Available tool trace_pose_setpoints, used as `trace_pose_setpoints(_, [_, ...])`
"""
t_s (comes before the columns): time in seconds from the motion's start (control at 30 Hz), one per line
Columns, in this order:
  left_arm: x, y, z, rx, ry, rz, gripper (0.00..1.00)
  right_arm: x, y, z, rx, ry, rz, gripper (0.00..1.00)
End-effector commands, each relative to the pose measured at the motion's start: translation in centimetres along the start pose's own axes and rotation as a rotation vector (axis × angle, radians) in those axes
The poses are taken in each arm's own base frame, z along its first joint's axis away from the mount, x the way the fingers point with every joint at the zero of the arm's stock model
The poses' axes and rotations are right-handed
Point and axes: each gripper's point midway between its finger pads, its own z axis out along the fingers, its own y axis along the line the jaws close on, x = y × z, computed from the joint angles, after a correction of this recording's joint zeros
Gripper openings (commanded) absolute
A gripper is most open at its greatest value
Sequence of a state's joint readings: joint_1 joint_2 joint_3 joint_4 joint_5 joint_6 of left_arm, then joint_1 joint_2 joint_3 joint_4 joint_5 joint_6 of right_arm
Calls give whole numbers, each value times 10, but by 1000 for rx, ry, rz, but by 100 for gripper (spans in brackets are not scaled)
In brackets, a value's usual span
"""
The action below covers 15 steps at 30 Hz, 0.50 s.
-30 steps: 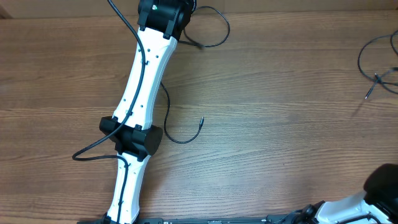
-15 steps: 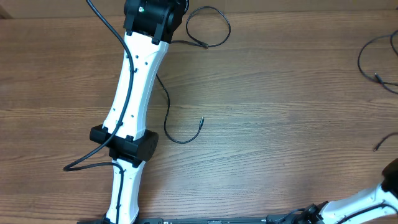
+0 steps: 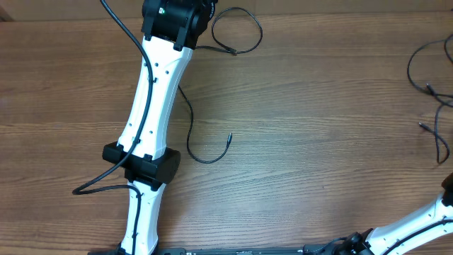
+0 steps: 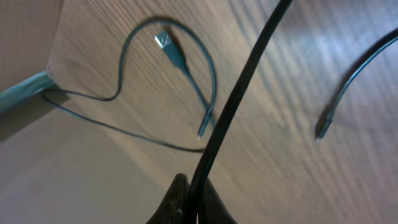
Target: Untangle cables
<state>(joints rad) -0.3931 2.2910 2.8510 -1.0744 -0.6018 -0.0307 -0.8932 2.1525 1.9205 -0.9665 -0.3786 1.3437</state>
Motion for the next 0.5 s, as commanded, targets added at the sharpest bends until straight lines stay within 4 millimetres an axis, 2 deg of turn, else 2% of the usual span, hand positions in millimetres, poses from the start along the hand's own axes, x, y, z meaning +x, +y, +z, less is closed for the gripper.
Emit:
trace_pose_setpoints(0.0, [-7,-1,-14,35,-15,-34,100,7,-3,1,-9,76,135,4])
trace_pose_setpoints(0.1, [-2,-1,-14,32,7,-19,100,-14,-2,-4,-28,34,186,4])
trace_pose_setpoints(0.2, [2,0,-14,29,21,-9,100,-38,17,-9,-110,-50,62,4])
trace_pose_setpoints(0.23, [3,0,-14,29,24,-8,100,-48,25,-12,-141,-102,-29,4])
trace_pose_setpoints(0.3, [3,0,-14,30,24,-8,100,-55,43,-16,-201,-155,-213,4])
trace_pose_setpoints(0.4, [3,-1,-15,33,25,-7,100,-51,73,-23,-290,-217,-520,4])
trace_pose_setpoints(0.47, [3,-3,-15,37,25,-6,100,-44,87,-27,-326,-250,-661,4])
